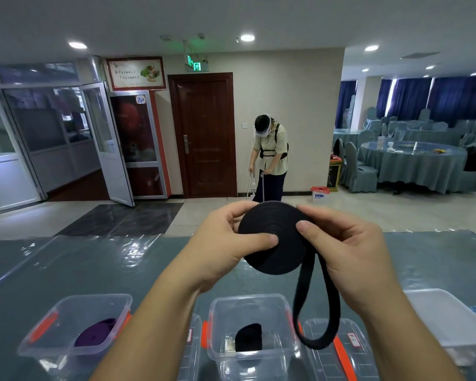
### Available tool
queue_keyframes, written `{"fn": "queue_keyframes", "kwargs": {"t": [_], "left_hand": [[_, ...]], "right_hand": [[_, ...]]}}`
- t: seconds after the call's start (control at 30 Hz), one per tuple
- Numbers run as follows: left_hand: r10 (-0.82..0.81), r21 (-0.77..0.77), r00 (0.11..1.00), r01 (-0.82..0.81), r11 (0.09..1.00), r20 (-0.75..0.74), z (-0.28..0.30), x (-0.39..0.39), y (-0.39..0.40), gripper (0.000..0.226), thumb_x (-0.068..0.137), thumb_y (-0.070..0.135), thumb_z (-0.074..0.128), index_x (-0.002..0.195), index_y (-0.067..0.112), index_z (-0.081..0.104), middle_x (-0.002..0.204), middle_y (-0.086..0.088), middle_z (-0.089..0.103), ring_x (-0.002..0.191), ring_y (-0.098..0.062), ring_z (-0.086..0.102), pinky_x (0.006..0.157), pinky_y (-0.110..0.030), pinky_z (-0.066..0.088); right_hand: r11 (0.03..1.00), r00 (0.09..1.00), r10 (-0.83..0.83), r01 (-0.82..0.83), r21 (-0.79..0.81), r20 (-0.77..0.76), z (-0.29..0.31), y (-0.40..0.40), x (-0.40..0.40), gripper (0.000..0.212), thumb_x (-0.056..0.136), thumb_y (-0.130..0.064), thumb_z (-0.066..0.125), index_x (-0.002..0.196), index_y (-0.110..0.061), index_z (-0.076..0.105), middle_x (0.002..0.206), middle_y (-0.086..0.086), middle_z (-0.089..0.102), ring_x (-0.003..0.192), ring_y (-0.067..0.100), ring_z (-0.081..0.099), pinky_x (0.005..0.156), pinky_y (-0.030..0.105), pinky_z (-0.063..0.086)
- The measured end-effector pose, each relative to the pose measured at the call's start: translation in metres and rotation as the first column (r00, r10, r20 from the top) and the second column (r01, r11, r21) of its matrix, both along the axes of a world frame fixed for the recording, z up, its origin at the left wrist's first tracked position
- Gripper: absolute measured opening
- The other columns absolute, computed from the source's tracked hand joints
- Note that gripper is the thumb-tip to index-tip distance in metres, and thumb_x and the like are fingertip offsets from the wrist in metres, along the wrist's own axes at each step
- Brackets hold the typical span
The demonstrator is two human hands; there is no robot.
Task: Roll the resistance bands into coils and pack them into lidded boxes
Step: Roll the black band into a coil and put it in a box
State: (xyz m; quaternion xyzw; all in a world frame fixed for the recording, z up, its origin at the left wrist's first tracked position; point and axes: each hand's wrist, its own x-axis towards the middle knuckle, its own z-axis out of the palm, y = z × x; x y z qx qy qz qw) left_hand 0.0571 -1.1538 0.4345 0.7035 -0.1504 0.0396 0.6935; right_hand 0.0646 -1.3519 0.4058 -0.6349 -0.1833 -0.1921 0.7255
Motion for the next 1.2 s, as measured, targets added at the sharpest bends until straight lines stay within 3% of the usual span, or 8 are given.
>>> {"fn": "queue_keyframes", "kwargs": {"t": [0.17, 0.3, 0.53, 0.7, 0.9, 1.03, 1.1, 1.2], "left_hand": [[0.028, -0.088, 1.000, -0.027, 0.996, 0.014, -0.001, -0.001, 0.001, 0.036, 0.082, -0.006, 0.079, 0.113, 0.011, 0.072, 0.095, -0.008, 0.081, 0.087, -0.022, 0.079, 0.071, -0.028, 0.061], [-0.003, -0.086, 1.000, 0.001, 0.996, -0.028, -0.005, 0.000, 0.004, 0.030, 0.086, -0.002, 0.077, 0.113, 0.011, 0.073, 0.098, -0.010, 0.081, 0.089, -0.023, 0.079, 0.072, -0.029, 0.061], [0.030, -0.185, 1.000, -0.030, 0.982, -0.005, -0.003, 0.000, 0.005, 0.024, 0.088, 0.002, 0.074, 0.111, 0.008, 0.072, 0.098, -0.011, 0.080, 0.091, -0.025, 0.078, 0.075, -0.032, 0.062], [0.018, 0.055, 0.994, -0.024, 0.998, 0.106, 0.003, -0.006, 0.005, 0.044, 0.083, -0.002, 0.081, 0.119, 0.021, 0.071, 0.105, 0.003, 0.078, 0.097, -0.015, 0.076, 0.075, -0.029, 0.063], [0.088, 0.005, 0.989, -0.090, 0.996, 0.122, -0.001, -0.004, 0.003, 0.048, 0.080, 0.000, 0.084, 0.117, 0.024, 0.068, 0.099, 0.005, 0.078, 0.092, -0.013, 0.076, 0.072, -0.028, 0.061], [0.037, 0.289, 0.961, -0.120, 0.950, 0.276, 0.003, -0.004, 0.008, 0.060, 0.085, 0.010, 0.083, 0.128, 0.047, 0.062, 0.108, 0.010, 0.074, 0.099, -0.002, 0.071, 0.077, -0.022, 0.061], [-0.017, 0.357, 0.948, -0.104, 0.928, 0.319, 0.007, -0.003, 0.010, 0.054, 0.086, 0.008, 0.082, 0.127, 0.040, 0.068, 0.117, 0.017, 0.072, 0.109, 0.001, 0.067, 0.088, -0.018, 0.057], [-0.018, 0.329, 0.947, -0.093, 0.940, 0.319, 0.008, -0.001, 0.011, 0.046, 0.084, 0.003, 0.083, 0.120, 0.030, 0.074, 0.113, 0.016, 0.075, 0.108, -0.001, 0.069, 0.087, -0.016, 0.055]], "right_hand": [[0.994, 0.999, 0.041, -0.041, 0.100, 0.002, 0.000, 0.005, 0.000, 0.030, 0.090, 0.000, 0.070, 0.116, -0.013, 0.077, 0.103, 0.002, 0.082, 0.099, 0.017, 0.078, 0.084, 0.025, 0.062], [1.000, 1.000, 0.016, -0.016, 0.016, -0.003, 0.000, 0.003, 0.000, 0.030, 0.090, 0.000, 0.072, 0.113, -0.018, 0.079, 0.102, -0.004, 0.082, 0.099, 0.013, 0.078, 0.082, 0.020, 0.060], [0.997, 1.000, 0.021, -0.023, 0.080, 0.020, 0.006, 0.005, 0.000, 0.029, 0.089, 0.001, 0.072, 0.110, -0.018, 0.079, 0.098, 0.005, 0.082, 0.093, 0.020, 0.079, 0.083, 0.027, 0.063], [1.000, 1.000, 0.022, -0.022, -0.009, 0.017, 0.004, 0.003, 0.000, 0.029, 0.090, -0.002, 0.073, 0.109, -0.022, 0.080, 0.100, 0.000, 0.082, 0.097, 0.017, 0.079, 0.085, 0.027, 0.062], [0.999, 0.999, 0.052, -0.052, -0.015, 0.005, 0.005, 0.001, 0.003, 0.026, 0.094, 0.000, 0.069, 0.113, -0.014, 0.078, 0.102, 0.004, 0.082, 0.099, 0.021, 0.079, 0.084, 0.027, 0.061], [0.996, 0.999, 0.032, -0.034, -0.077, -0.033, 0.006, 0.001, 0.002, 0.026, 0.092, -0.001, 0.072, 0.109, -0.020, 0.079, 0.100, -0.001, 0.082, 0.098, 0.017, 0.079, 0.087, 0.028, 0.062], [0.994, 0.999, 0.038, -0.041, -0.104, -0.034, 0.006, 0.000, 0.002, 0.025, 0.092, -0.004, 0.073, 0.111, -0.020, 0.078, 0.101, -0.001, 0.082, 0.099, 0.016, 0.078, 0.088, 0.030, 0.062], [0.993, 0.998, 0.047, -0.051, -0.107, -0.032, 0.005, 0.001, 0.003, 0.025, 0.094, -0.006, 0.071, 0.113, -0.020, 0.078, 0.101, 0.000, 0.082, 0.098, 0.017, 0.079, 0.084, 0.030, 0.062]]}}
